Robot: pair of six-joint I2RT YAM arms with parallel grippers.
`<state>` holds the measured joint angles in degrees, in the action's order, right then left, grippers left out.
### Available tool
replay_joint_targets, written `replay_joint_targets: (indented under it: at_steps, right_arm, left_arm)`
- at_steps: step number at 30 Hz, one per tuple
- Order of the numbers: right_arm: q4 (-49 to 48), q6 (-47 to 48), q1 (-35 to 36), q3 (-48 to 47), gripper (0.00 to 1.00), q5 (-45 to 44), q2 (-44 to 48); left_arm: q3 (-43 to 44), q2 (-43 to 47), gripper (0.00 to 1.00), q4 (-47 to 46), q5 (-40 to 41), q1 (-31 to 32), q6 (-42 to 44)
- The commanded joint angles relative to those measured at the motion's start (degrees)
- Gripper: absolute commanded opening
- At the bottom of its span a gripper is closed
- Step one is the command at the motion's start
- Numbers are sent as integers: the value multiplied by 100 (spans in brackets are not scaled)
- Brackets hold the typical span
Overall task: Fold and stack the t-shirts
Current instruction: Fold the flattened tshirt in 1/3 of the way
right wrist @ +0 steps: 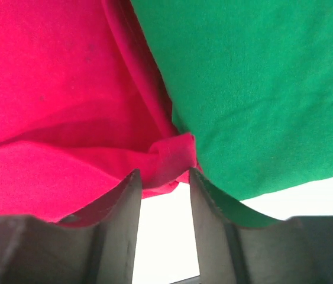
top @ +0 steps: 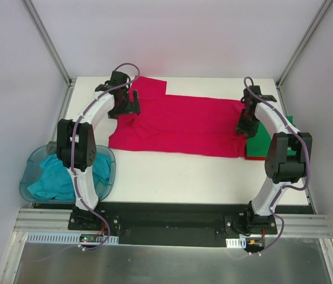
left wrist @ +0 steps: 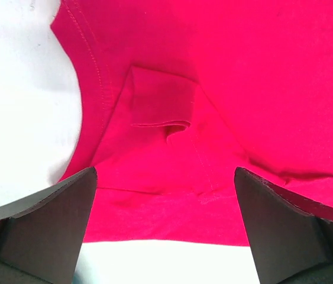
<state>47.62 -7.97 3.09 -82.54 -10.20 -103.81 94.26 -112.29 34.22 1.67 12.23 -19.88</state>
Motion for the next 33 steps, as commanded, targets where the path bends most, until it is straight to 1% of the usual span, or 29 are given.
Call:
replay_joint_targets:
  at_steps: [1,3,4,6,7,11,15,18,20,22,25,27,29,30,31,33]
  right_arm:
    - [151,93,-19,-359,45,17,132]
    - [178,128,7,-333,65,-9,273]
    - [169,172,42,-298,69,-17,378]
    - [134,243,147,-158,92,-53,624]
    - [108,286,217,-61,96,-70,782]
    - [11,313,586,334,96,-53,1178]
    - [-471,322,956,870,96,509,1302]
    - [-700,269,1088,951,96,799,1022]
    - [-789,304,1202,881,96,948,732]
    - [-719,348,1342,688,96,888,468]
    - [-788,296,1510,511,96,844,221]
    - [-885,252,1589,494,96,949,142]
    - [-921,208,1650,459,96,932,89]
    - [-947,199,1677,458,96,949,80]
    - [-991,190,1694,458,96,958,71]
    - [-1079,190,1747,458,96,958,54]
  left_arm:
    - [278,215,99,208,-150,-107,81]
    - [129,409,99,208,-158,-124,46]
    - [24,497,99,208,-350,-142,37]
    - [-222,699,99,208,-614,-159,-7]
    - [-337,752,99,191,-685,-168,-33]
    - [-610,648,99,121,-1343,-256,-112]
    - [-970,393,99,-195,-2134,-422,-288]
    - [-1199,217,99,-275,-2180,-598,-394]
    - [-1365,181,99,-284,-2023,-721,-455]
    - [-1559,216,99,-284,-1821,-818,-464]
    - [-1893,348,99,-249,-1127,-932,-552]
    - [-2086,445,99,-249,-1055,-1064,-570]
    - [-2209,489,99,-249,-819,-1178,-587]
    - [-2262,497,99,-240,-792,-1179,-579]
    - [-2298,515,99,-240,-765,-1353,-579]
    - [-2342,541,99,-240,-774,-1468,-552]
